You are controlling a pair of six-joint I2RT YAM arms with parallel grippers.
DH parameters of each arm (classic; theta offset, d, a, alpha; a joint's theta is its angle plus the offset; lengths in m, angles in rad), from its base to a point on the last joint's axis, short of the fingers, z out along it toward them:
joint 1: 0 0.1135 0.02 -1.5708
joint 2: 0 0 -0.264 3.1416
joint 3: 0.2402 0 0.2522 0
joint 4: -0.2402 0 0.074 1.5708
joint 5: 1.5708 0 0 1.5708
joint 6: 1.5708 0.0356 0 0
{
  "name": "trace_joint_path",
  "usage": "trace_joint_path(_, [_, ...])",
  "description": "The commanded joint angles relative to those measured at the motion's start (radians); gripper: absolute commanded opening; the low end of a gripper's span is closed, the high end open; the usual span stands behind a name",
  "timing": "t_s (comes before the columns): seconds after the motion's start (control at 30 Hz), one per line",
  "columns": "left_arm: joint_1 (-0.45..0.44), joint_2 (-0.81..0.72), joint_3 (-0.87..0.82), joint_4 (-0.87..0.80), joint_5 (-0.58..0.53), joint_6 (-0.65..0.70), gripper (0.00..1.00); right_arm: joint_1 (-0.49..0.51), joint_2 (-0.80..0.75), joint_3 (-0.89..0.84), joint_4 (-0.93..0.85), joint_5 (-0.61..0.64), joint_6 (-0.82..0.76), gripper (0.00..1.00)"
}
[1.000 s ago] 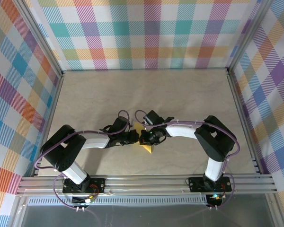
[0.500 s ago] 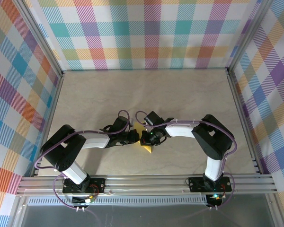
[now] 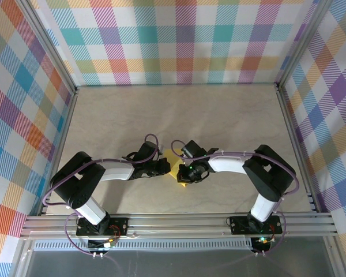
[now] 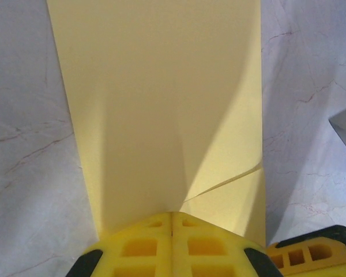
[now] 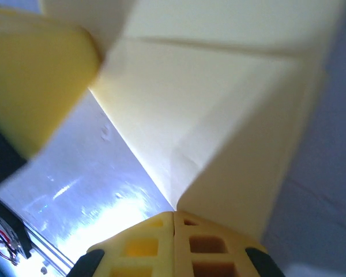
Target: Fold a paper plane with a square sheet of paper (fold left side to right side)
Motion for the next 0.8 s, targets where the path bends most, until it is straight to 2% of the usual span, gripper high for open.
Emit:
trace_joint_path(0.0, [-0.009, 0.034, -0.004, -0.083, -0.030, -0.019, 0.00, 0.003, -0.047, -0.051, -0.103, 0.021, 0.017, 0.00])
trace_joint_path(0.37, [-0.027, 0.031, 0.011, -0.010, -0.001, -0.096, 0.00, -0.044, -0.214, -0.091, -0.173, 0.014, -0.044, 0.00])
trace_joint_path(0.43, [-0.027, 0.017, 0.034, -0.009, 0.005, -0.096, 0.05, -0.072, -0.263, -0.094, -0.164, 0.011, -0.078, 0.09])
trace_joint_path(0.57, [-0.017, -0.025, 0.107, -0.077, -0.009, -0.046, 0.23, -0.139, -0.314, -0.094, -0.139, 0.015, -0.168, 0.27])
trace_joint_path(0.77, [0.033, -0.099, 0.141, -0.155, -0.056, 0.033, 0.43, -0.202, -0.279, -0.068, -0.050, -0.005, -0.289, 0.46])
